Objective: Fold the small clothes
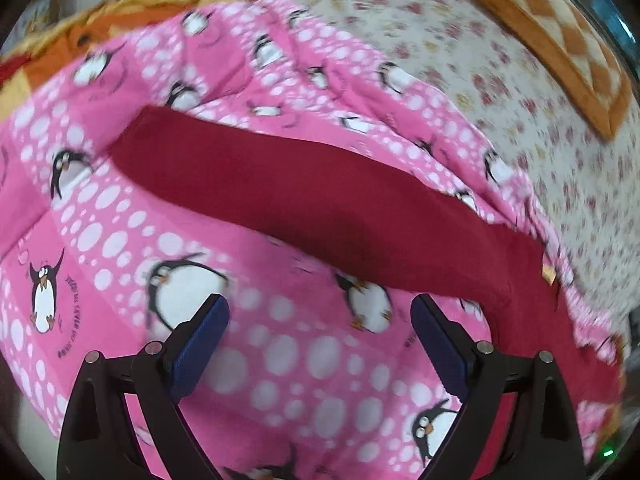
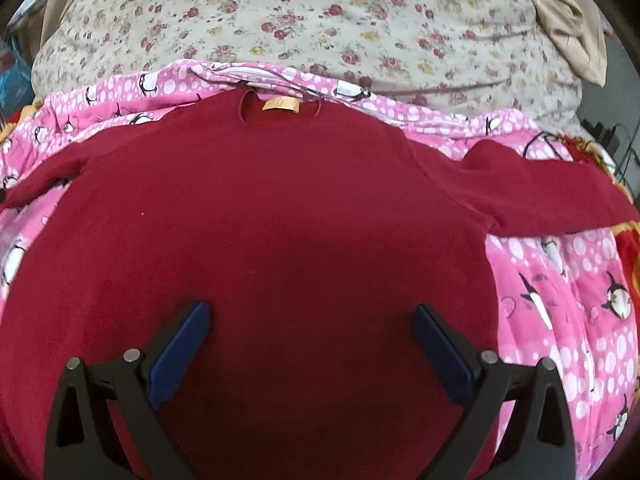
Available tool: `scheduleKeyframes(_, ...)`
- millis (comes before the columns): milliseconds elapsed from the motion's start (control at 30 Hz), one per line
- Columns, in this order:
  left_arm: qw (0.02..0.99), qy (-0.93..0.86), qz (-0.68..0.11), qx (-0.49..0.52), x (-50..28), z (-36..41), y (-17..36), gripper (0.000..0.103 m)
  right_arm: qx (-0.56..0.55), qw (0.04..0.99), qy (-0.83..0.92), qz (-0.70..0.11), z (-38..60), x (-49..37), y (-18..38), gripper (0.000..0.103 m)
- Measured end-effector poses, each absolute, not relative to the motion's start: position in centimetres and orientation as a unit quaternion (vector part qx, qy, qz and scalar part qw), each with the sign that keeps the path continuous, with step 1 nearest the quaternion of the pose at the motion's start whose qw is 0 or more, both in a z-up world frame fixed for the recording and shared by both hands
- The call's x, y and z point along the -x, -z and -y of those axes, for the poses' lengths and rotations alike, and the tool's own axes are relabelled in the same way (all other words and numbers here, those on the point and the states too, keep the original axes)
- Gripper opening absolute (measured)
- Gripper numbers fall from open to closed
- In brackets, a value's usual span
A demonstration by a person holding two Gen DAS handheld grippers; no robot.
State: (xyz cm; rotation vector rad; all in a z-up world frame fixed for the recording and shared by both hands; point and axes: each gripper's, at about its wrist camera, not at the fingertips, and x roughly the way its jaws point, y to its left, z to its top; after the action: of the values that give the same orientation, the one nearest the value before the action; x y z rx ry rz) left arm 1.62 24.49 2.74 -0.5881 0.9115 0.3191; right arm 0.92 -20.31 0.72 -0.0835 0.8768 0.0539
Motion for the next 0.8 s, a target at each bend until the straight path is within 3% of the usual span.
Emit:
scheduleKeyframes(300, 0.823, -0.087, -0.355, 0.435, 1.7, -39.8, -2.0, 0.074, 0.034, 0.909, -0.016, -0.415, 20.3, -0.6, -0.5, 0.103)
scheduleKeyframes(467, 0.823, -0.079, -0.348, 0.442, 1.4, -43.0, 0.7, 0.073, 0.033, 0.909, -0.014, -0.415, 20.3, -0.7, -0.4, 0.103)
scheduleKeyframes(633, 0.853, -0.103, -0.343, 0.38, -1.3, -41.9, 0.7, 0.069, 0.033, 0.91, -0.014, -0.414, 20.1, -0.7, -0.3, 0.103)
scheduleKeyframes(700, 0.86, -0.122, -0.352, 0.348, -2.1, -41.1, 0.3, 0.037, 0.033, 0.909, -0.014, -0.414, 20.1, -0.8, -0.3, 0.103)
scheduleKeyframes(733, 0.862, -0.137, -0.359, 0.33, -2.3, -40.8, 0.1, 0.028, 0.032, 0.909, -0.014, -0.415, 20.1, -0.8, -0.3, 0.103)
scheduleKeyframes(767, 0.861, -0.16, -0.37, 0.311, -2.6, -40.5, 0.0, 0.006, 0.032, 0.909, -0.014, -0.415, 20.1, -0.8, -0.3, 0.103)
scheduleKeyframes(800, 0.859, -0.18, -0.377, 0.297, -2.5, -40.6, -0.1, 0.0, 0.032, 0.909, -0.014, -0.415, 20.1, -0.9, -0.3, 0.103)
